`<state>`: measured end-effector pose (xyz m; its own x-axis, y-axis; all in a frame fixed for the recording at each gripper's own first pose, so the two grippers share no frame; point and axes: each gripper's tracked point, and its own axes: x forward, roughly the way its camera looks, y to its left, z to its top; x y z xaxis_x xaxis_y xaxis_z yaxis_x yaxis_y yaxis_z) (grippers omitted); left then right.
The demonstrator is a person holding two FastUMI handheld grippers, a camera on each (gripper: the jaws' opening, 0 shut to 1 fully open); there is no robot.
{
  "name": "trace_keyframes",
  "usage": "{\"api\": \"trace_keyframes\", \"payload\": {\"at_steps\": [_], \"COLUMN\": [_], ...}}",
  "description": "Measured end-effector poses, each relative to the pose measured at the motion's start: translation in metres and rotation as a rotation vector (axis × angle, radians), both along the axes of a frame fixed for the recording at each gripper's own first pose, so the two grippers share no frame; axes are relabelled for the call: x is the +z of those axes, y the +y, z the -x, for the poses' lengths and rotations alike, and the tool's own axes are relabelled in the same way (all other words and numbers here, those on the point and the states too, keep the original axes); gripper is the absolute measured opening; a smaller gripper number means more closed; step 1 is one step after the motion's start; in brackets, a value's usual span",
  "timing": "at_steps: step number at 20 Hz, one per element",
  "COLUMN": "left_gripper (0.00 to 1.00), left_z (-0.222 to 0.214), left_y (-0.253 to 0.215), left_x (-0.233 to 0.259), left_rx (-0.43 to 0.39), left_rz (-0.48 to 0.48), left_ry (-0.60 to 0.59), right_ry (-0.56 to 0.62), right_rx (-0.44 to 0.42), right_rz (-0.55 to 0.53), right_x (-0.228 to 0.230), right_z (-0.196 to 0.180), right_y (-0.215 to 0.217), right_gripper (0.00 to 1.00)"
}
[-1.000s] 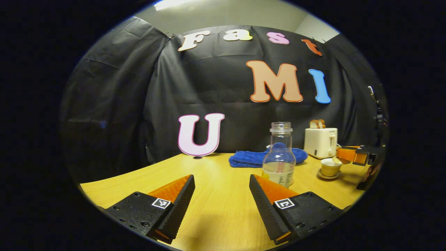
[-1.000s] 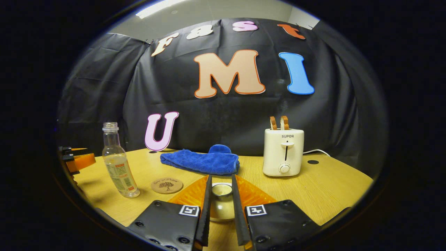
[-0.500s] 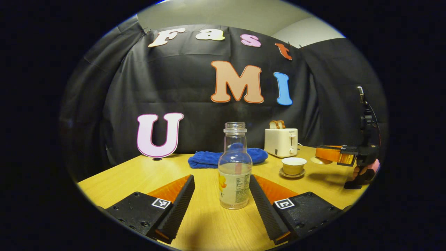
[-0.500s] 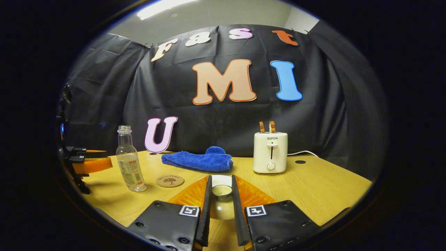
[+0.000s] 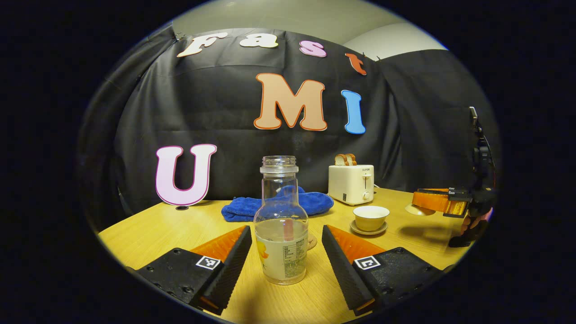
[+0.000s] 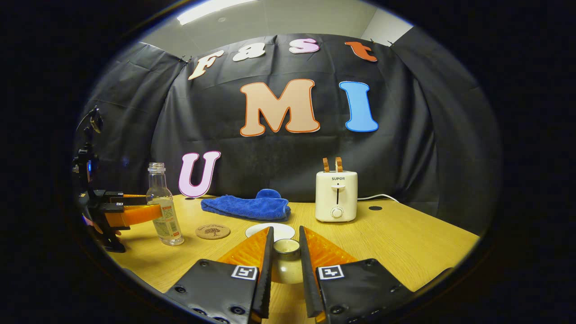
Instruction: Open the teacup lid with one hand, grasp the water bottle and pour water into the teacup with the other hand; after pouring, place the water bottle on the coaster and then close the teacup lid.
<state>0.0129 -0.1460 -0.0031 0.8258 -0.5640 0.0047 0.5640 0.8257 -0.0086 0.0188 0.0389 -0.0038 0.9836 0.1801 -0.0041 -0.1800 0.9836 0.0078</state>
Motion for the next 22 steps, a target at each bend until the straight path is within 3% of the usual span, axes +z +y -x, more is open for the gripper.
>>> {"api": "trace_keyframes", "payload": {"at_steps": [11, 13, 16, 19, 22], "left_gripper": [0.91, 0.85, 0.85, 0.74, 0.72], "left_z": [-0.025, -0.029, -0.033, -0.036, -0.037], "left_y": [-0.013, -0.015, -0.017, -0.012, -0.009], "left_x": [-0.025, -0.029, -0.033, -0.034, -0.035], "left_rx": [0.009, 0.011, 0.009, 0.046, 0.078], "left_rz": [-0.086, -0.1, -0.116, -0.13, -0.142], "left_ry": [0.126, 0.147, 0.172, 0.179, 0.181], "right_ry": [0.0, 0.0, 0.0, 0.001, 0.0], "right_rx": [-0.005, -0.003, -0.003, -0.009, -0.028], "right_rz": [0.0, 0.0, 0.0, 0.001, 0.001], "right_x": [0.001, 0.001, 0.001, 0.001, 0.001], "right_z": [0.0, 0.001, 0.001, 0.0, 0.0], "right_y": [-0.001, 0.0, 0.0, -0.002, -0.006], "right_gripper": [0.34, 0.34, 0.34, 0.34, 0.34]}}
